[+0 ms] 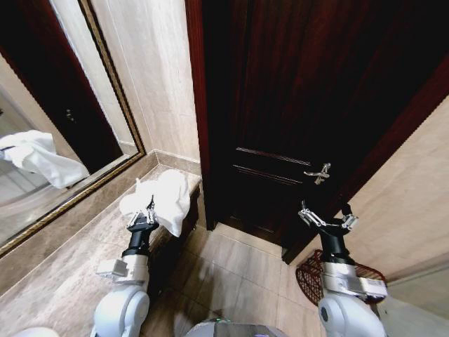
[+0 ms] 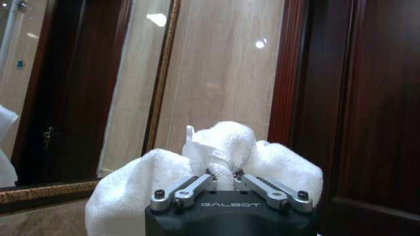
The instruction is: Discard the used towel into the hamper.
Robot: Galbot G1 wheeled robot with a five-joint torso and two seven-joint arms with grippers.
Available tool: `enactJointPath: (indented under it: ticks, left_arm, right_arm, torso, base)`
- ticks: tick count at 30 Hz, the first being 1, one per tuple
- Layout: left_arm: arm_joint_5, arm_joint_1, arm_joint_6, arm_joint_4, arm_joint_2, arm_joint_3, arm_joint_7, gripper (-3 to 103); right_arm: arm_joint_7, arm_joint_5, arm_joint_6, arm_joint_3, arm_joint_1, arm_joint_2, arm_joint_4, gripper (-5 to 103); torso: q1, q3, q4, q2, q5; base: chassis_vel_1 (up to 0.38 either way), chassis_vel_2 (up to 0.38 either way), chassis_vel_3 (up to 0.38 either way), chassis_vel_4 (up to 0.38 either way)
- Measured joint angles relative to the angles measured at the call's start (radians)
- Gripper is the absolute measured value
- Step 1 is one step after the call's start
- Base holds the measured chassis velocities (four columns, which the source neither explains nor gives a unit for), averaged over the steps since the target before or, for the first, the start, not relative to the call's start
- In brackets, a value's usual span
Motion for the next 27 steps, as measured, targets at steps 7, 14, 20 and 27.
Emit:
enactJointPath:
  ticks: [7, 14, 20, 27]
  left_arm:
    - [0.035, -0.002, 0.008, 0.005, -0.001, 0.012, 0.000, 6]
    - [0.039, -0.005, -0.001, 0.009, -0.008, 0.041, 0.003, 6]
    - [0.053, -0.002, -0.003, 0.012, -0.019, 0.076, 0.000, 6]
    - [0.054, -0.003, -0.005, 0.012, -0.022, 0.082, 0.000, 6]
  right_arm:
    - [0.010, -0.018, -0.001, 0.001, 0.004, 0.000, 0.011, 100]
    - [0.068, -0.055, -0.004, -0.002, -0.006, 0.000, 0.029, 100]
    - [0.072, -0.045, 0.016, 0.008, -0.011, 0.000, 0.035, 100]
    - [0.070, -0.060, 0.023, 0.017, -0.025, 0.000, 0.049, 100]
  torso:
    - [0.000, 0.000, 0.0000, 0.000, 0.0000]
    - [0.000, 0.000, 0.0000, 0.000, 0.0000]
    - [0.000, 0.000, 0.0000, 0.000, 0.0000]
    - [0.000, 0.000, 0.0000, 0.000, 0.0000]
  base:
    - [0.000, 0.000, 0.000, 0.000]
    - [-0.006, -0.007, -0.005, -0.007]
    - [-0.057, -0.054, -0.046, -0.061]
    - [-0.088, -0.084, -0.084, -0.082]
